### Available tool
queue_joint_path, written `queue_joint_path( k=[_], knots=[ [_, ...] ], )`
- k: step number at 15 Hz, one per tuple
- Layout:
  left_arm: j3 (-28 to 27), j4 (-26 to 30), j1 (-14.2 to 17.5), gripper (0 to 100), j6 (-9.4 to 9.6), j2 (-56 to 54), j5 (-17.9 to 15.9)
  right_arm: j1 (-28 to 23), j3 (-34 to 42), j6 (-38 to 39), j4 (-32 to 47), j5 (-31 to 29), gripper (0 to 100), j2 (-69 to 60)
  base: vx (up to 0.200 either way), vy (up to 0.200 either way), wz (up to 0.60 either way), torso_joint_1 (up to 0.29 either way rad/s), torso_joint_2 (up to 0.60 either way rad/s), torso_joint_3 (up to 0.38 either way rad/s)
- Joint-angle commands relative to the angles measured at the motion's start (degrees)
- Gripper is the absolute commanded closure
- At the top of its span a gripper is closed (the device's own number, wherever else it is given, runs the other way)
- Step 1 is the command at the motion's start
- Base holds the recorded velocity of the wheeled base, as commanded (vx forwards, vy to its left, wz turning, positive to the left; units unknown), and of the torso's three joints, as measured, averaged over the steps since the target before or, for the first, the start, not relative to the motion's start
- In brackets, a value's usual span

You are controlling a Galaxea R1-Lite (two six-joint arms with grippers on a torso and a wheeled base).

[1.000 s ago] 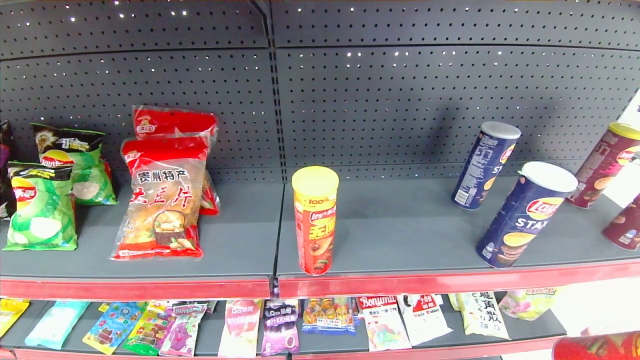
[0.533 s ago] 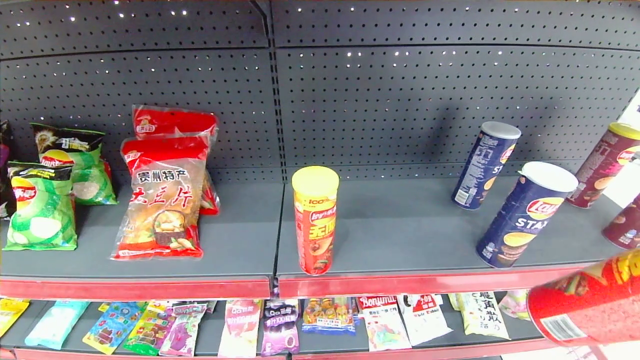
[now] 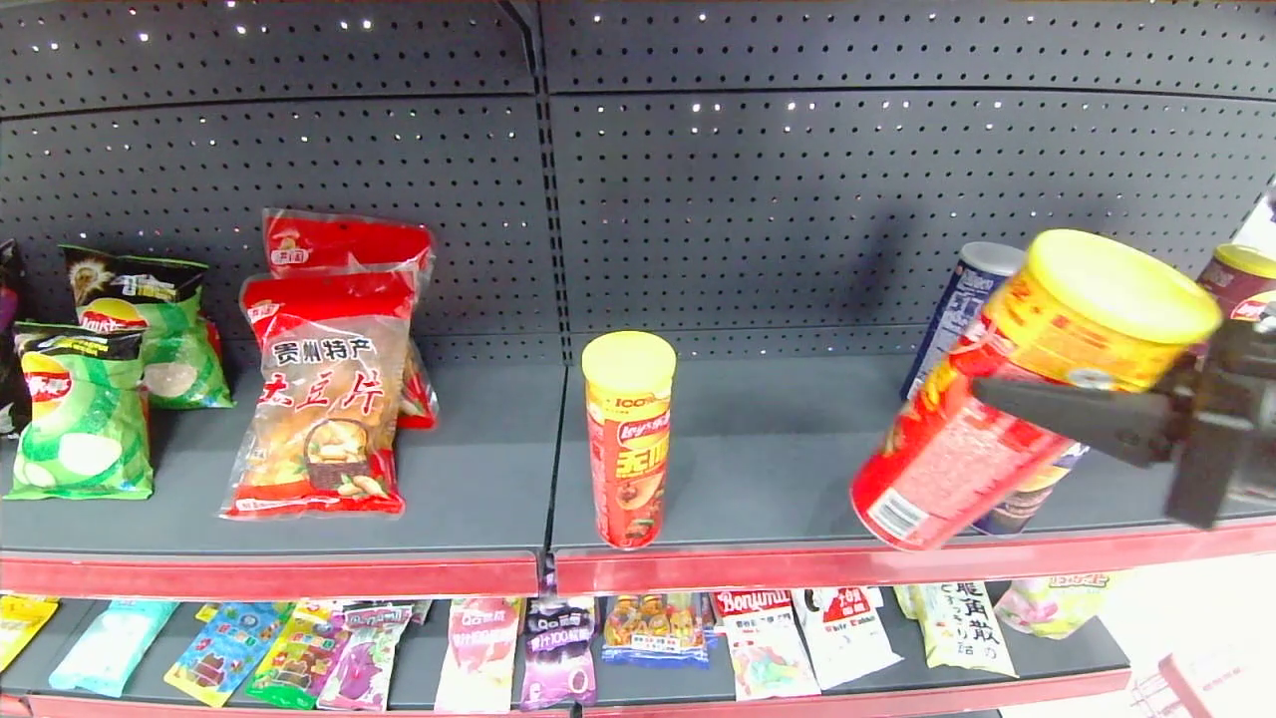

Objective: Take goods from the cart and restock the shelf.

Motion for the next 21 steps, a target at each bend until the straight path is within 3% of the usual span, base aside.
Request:
queue_joint_path(
  k=[1, 5, 21],
  knots=[
    [0.00, -0.01, 0.00, 0, -0.04, 0.19, 0.02, 1.41, -6.82, -0.33, -5.51, -0.12, 100, 15.69, 0.000, 0.000, 0.00, 0.000, 0.00, 0.000],
    [0.00, -0.01, 0.00, 0, -0.04, 0.19, 0.02, 1.50, -12.89, -2.96, -10.78, 0.14, 100, 27.38, 0.000, 0.000, 0.00, 0.000, 0.00, 0.000],
    [0.00, -0.01, 0.00, 0, -0.04, 0.19, 0.02, 2.73, -30.99, -4.90, -10.61, 5.77, 100, 46.01, 0.000, 0.000, 0.00, 0.000, 0.00, 0.000]
  ],
)
